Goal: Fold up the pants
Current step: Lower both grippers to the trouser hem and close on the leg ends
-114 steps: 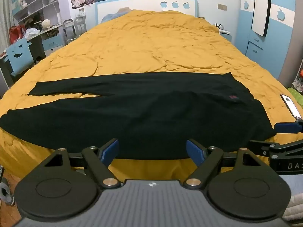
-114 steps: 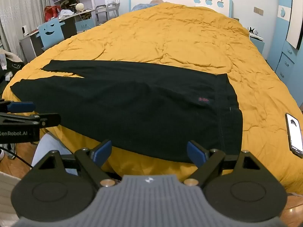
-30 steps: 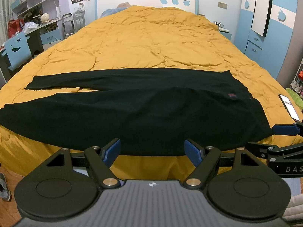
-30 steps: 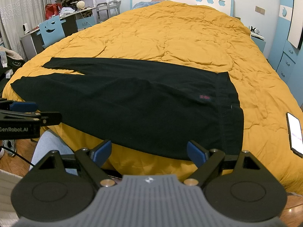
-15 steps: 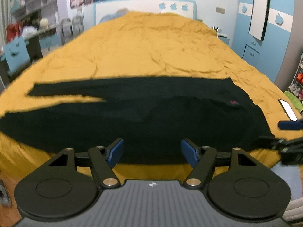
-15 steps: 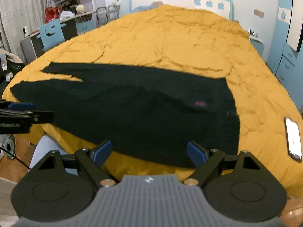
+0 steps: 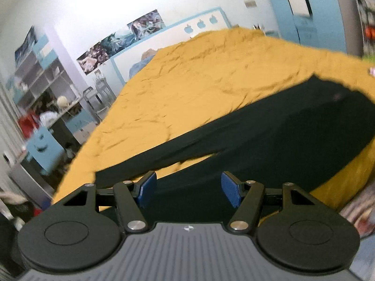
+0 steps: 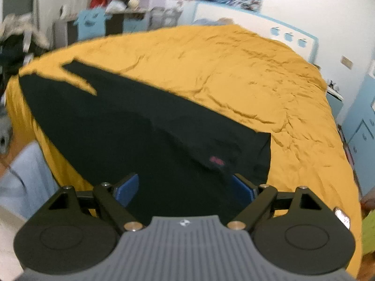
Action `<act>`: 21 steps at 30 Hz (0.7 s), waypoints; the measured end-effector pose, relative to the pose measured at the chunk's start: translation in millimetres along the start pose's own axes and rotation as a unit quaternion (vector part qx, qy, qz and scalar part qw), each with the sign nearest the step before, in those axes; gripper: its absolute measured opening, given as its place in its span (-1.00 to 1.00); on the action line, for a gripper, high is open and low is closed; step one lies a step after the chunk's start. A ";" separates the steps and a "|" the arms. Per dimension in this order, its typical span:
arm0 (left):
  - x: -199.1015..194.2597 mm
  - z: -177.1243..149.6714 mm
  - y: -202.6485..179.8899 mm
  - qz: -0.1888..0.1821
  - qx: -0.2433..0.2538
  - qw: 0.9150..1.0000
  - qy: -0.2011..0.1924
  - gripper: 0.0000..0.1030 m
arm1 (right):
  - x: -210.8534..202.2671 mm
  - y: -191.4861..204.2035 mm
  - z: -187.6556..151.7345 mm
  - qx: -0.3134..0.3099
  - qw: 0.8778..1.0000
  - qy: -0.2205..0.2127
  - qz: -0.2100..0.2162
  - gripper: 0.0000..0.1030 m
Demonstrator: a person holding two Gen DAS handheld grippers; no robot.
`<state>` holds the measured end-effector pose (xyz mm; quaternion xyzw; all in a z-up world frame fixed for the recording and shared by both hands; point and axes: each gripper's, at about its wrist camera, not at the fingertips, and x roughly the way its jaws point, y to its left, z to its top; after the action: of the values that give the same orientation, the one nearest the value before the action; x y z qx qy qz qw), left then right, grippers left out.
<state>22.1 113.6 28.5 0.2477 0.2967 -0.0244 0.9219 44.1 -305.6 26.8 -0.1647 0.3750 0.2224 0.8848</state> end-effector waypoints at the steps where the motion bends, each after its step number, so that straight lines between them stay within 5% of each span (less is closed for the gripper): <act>1: 4.6 -4.3 3.6 -0.002 0.012 1.000 0.005 0.46 | 3.8 -0.8 -2.6 -0.011 1.000 0.008 0.004 0.47; 6: 42.9 -36.5 12.8 -0.007 0.072 0.996 0.060 0.46 | 24.7 -4.8 -18.9 -0.041 0.997 0.067 0.028 0.13; 14: 111.1 -93.1 -10.0 -0.004 0.157 0.980 0.124 0.47 | 42.4 1.5 -36.6 -0.062 0.992 0.112 0.020 0.10; 21: 141.8 -107.3 -38.6 0.043 0.249 0.963 0.098 0.45 | 47.6 2.1 -35.3 -0.085 0.988 0.131 0.018 0.10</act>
<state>74.0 144.8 -143.1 0.4831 0.3593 -0.0338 0.7977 51.7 -307.1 -32.0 -0.2601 0.4701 0.2457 0.8068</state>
